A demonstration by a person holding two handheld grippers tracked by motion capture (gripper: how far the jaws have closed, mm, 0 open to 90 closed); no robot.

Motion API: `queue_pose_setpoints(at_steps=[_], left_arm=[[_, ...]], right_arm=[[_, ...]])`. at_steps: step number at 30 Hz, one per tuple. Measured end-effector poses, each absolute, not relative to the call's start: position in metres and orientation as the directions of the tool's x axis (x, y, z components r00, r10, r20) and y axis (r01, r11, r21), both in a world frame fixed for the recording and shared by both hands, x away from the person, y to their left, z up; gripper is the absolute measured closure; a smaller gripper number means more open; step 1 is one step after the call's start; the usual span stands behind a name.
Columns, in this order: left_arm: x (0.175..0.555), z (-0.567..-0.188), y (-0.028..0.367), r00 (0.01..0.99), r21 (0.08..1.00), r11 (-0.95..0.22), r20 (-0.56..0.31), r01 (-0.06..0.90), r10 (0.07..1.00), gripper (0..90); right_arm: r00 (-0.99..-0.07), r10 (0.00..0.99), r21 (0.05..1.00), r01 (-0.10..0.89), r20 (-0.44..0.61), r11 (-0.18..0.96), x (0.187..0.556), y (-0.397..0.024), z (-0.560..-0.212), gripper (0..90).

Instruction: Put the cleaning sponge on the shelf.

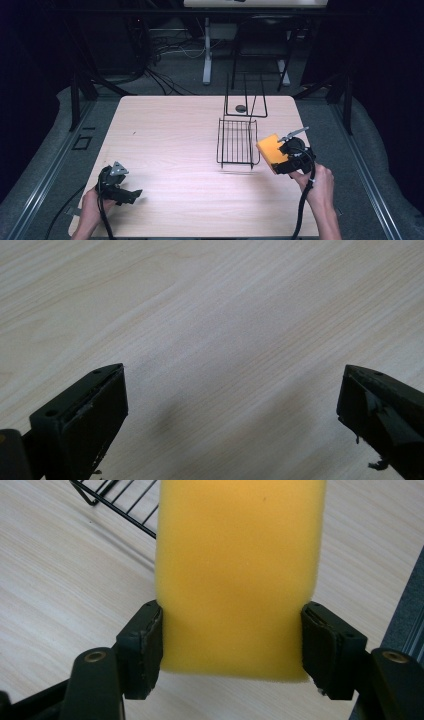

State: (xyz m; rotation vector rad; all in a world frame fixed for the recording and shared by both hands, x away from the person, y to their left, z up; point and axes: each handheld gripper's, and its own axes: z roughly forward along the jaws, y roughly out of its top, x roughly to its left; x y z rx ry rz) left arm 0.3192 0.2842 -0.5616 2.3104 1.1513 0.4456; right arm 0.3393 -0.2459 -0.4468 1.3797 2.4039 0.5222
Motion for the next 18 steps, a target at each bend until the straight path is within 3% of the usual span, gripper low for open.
queue_pose_setpoints(at_steps=[18], left_arm=[[0.319, -0.560, 0.284, 0.587, 0.581, -0.510, 0.067, 0.634, 0.807, 0.1]], right_arm=[[-0.503, 0.859, 0.518, 0.713, -0.092, 0.473, 0.346, -0.212, -0.451, 32.4]])
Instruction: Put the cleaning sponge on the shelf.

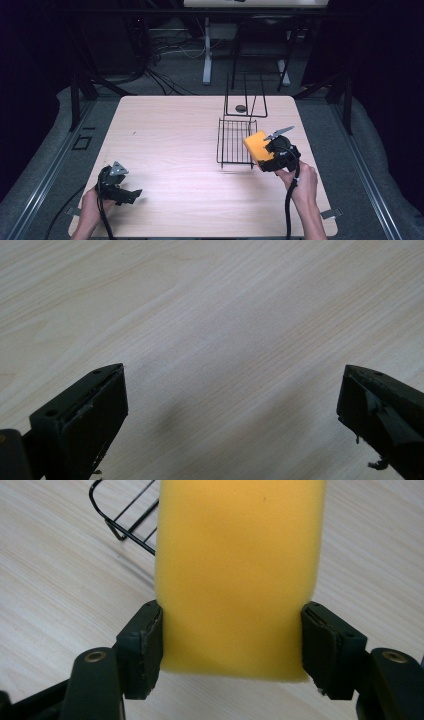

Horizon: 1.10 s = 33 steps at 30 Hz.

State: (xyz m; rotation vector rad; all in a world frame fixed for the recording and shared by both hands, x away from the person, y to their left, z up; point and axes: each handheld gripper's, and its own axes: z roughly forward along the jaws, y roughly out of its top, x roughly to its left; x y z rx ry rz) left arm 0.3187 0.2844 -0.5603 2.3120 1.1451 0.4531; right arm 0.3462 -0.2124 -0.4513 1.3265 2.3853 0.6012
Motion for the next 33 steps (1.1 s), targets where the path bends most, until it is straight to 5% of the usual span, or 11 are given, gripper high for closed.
queue_pose_setpoints(at_steps=[33], left_arm=[[0.318, -0.559, 0.285, 0.587, 0.585, -0.506, 0.064, 0.633, 0.807, 0.0]], right_arm=[[-0.423, 0.901, 0.602, 0.698, -0.091, 0.388, 0.370, -0.164, -0.482, 32.2]])
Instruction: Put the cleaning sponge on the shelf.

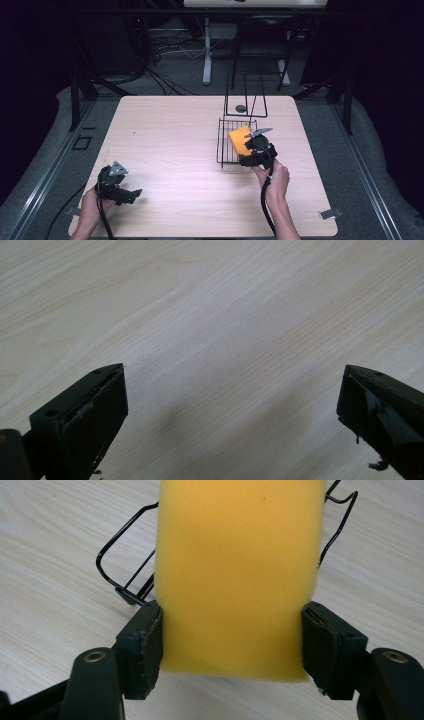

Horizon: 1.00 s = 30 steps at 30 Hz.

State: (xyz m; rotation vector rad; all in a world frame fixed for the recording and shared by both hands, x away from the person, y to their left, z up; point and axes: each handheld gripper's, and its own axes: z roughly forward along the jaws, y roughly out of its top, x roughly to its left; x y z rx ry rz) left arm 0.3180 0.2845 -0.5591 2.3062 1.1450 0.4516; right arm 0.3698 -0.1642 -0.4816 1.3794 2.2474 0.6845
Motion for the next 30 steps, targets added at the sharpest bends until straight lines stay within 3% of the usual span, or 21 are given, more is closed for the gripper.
queue_pose_setpoints(at_steps=[30], left_arm=[[0.318, -0.559, 0.284, 0.590, 0.588, -0.509, 0.065, 0.629, 0.805, 0.1]], right_arm=[[-0.357, 0.934, 0.635, 0.716, -0.023, 0.290, 0.392, -0.149, -0.506, 31.1]])
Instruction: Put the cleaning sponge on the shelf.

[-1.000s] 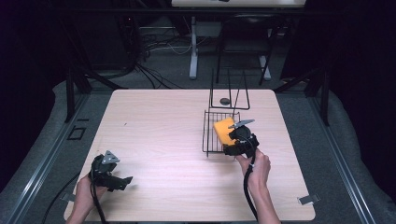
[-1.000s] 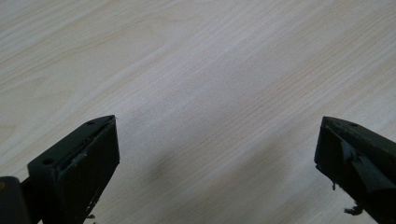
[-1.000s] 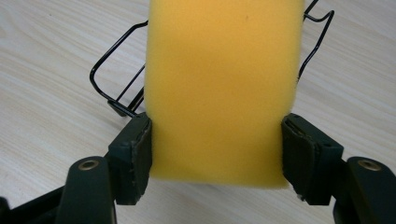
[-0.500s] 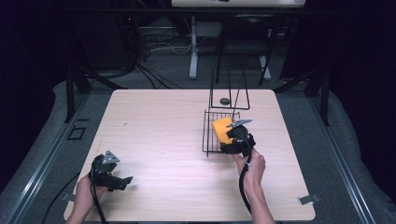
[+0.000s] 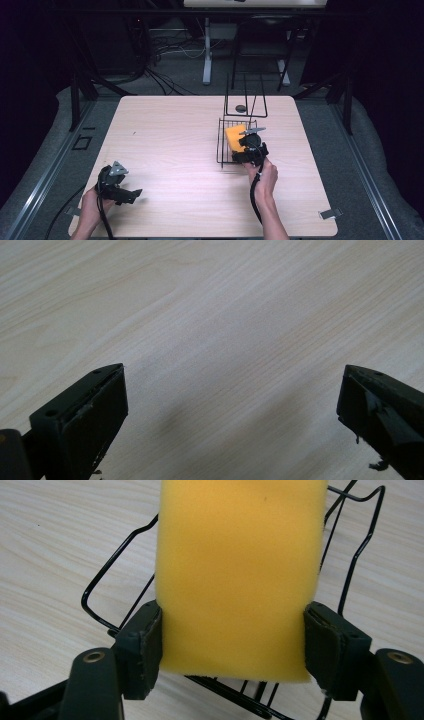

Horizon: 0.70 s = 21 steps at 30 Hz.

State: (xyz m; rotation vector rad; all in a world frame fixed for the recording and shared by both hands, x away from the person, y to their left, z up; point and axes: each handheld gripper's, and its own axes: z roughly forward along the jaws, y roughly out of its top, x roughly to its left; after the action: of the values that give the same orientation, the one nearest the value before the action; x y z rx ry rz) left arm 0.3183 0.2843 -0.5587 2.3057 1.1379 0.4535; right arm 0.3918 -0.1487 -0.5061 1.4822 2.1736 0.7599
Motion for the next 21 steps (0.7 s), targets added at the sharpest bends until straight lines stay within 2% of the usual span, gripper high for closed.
queue_pose_setpoints(at_steps=[21], left_arm=[[0.319, -0.559, 0.284, 0.592, 0.586, -0.511, 0.064, 0.629, 0.803, 0.1]], right_arm=[[-0.311, 0.950, 0.587, 0.772, 0.013, 0.244, 0.405, -0.144, -0.521, 27.2]])
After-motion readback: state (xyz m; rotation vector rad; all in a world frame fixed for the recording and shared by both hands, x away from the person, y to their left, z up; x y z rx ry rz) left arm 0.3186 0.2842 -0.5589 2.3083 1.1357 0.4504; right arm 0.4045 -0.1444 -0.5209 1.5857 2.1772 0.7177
